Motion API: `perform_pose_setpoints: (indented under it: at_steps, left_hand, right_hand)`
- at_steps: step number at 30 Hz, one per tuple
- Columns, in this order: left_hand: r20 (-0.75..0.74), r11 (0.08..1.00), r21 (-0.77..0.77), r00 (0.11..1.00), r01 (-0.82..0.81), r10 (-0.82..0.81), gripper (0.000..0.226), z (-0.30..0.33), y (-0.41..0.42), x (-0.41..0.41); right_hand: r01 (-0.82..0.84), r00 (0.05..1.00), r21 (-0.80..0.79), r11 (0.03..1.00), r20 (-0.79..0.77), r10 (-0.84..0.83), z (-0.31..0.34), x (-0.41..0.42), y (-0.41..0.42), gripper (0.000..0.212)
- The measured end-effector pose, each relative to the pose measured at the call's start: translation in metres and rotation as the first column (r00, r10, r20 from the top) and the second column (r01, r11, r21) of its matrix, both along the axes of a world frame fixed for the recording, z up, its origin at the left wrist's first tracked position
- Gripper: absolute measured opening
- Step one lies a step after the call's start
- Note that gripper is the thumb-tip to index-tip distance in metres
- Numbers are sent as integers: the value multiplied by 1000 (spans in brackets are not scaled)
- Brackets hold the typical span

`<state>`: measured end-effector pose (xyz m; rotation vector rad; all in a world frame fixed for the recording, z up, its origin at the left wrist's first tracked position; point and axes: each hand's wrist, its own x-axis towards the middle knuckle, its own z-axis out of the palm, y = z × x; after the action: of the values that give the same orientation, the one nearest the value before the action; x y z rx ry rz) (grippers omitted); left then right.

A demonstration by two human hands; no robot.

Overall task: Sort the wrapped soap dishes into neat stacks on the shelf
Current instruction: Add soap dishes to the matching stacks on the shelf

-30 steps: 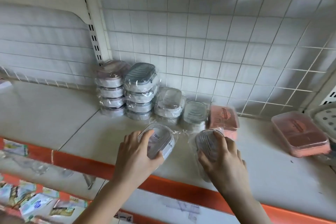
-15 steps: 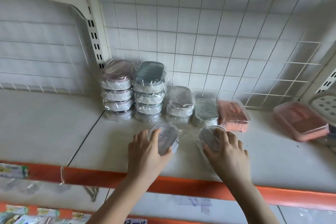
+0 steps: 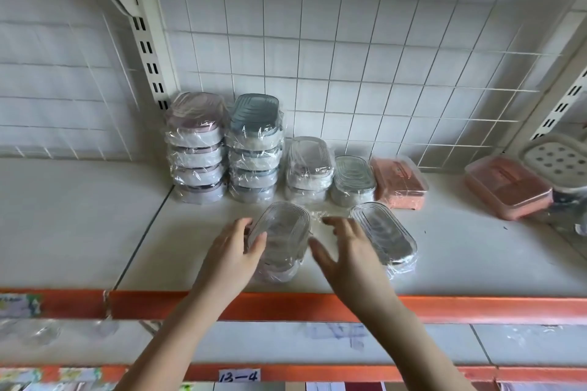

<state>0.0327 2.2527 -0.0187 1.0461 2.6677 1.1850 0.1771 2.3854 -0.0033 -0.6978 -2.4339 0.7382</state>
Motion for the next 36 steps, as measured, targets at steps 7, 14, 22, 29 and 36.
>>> perform_pose_setpoints:
  at_steps: [7,14,22,29,36]
  left_hand:
    - [-7,994,67,996,-92,93,23,3,0,10]
    - [-100,940,328,986,-95,134,49,20,6,33]
    - [-191,946,273,974,174,-124,66,55,55,26]
    - [-28,953,198,973,228,-227,54,68,93,2]
    - [-52,965,214,988,152,-144,49,66,113,-10]
  right_hand:
    - [-149,984,-91,985,84,156,-27,-17,-26,113]
    - [-106,986,173,979,-106,126,-12,-9,-19,100]
    - [-97,966,70,993,-233,111,20,-12,45,100]
    - [-168,975,-149,974,-172,141,40,-35,104,103]
    - [-237,968,-290,927,-156,199,47,-62,127,70]
